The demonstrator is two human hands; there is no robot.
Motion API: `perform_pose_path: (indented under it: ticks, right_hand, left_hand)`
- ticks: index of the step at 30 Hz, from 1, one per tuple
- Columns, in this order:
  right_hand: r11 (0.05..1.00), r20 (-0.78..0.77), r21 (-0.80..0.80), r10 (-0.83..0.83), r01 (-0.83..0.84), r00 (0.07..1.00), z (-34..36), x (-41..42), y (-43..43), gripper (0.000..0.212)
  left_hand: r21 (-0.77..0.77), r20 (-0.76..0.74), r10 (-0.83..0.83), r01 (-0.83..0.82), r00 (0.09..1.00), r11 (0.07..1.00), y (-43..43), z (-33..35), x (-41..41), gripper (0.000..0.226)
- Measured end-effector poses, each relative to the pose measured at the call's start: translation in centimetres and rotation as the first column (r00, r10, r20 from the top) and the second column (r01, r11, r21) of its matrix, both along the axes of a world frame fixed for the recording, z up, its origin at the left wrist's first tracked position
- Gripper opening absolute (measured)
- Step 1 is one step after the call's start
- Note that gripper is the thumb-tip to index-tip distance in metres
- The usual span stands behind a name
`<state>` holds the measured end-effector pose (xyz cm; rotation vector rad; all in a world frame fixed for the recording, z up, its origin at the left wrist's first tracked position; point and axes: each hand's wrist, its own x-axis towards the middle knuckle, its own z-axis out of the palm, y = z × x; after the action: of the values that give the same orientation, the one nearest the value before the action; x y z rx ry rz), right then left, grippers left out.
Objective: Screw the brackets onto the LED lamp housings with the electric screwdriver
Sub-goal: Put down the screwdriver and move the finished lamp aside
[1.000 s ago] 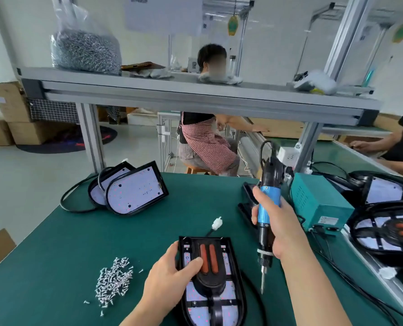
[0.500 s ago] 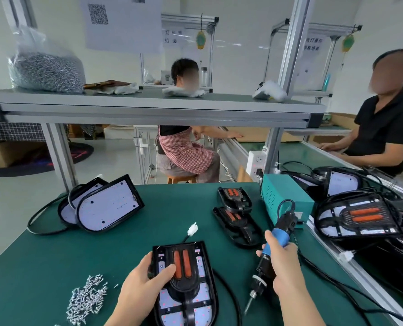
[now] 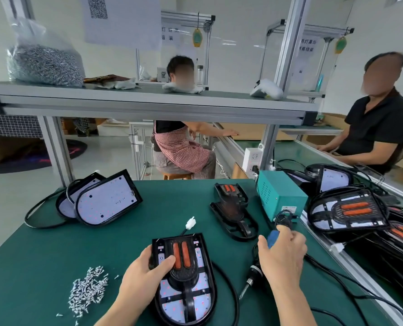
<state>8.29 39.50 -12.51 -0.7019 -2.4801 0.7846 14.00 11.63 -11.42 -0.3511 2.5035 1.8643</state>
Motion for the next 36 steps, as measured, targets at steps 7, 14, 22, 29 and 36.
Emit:
perform_pose_path:
  ticks: [7,14,22,29,36]
  right_hand:
    - [0.924,0.152,0.342,0.122,-0.168,0.981,0.3,0.4,-1.6,0.042]
    - [0.852,0.271,0.169,0.443,-0.496,0.854,1.4,1.3,-8.2,0.056]
    - [0.455,0.052,-0.825,0.651,-0.334,0.758,2.9,2.6,-9.4,0.021]
    - [0.169,-0.131,-0.946,0.581,-0.276,0.804,3.1,2.7,-9.2,0.039]
    - [0.232,-0.255,-0.888,0.471,-0.398,0.844,3.6,2.6,-8.2,0.04]
  left_hand:
    - [-0.083,-0.048,0.01,-0.014,0.999,0.996,0.1,-0.4,0.2,0.027]
    - [-0.137,-0.034,0.056,-0.061,0.998,0.989,0.4,-0.5,-0.2,0.016]
    - [0.124,0.132,0.054,-0.071,0.99,0.99,1.9,-0.3,-2.0,0.019]
    - [0.702,0.246,-0.147,-0.072,0.958,0.709,2.2,0.0,-3.6,0.028]
    - [0.502,-0.082,0.096,-0.042,0.992,0.864,4.4,-1.2,-2.9,0.04]
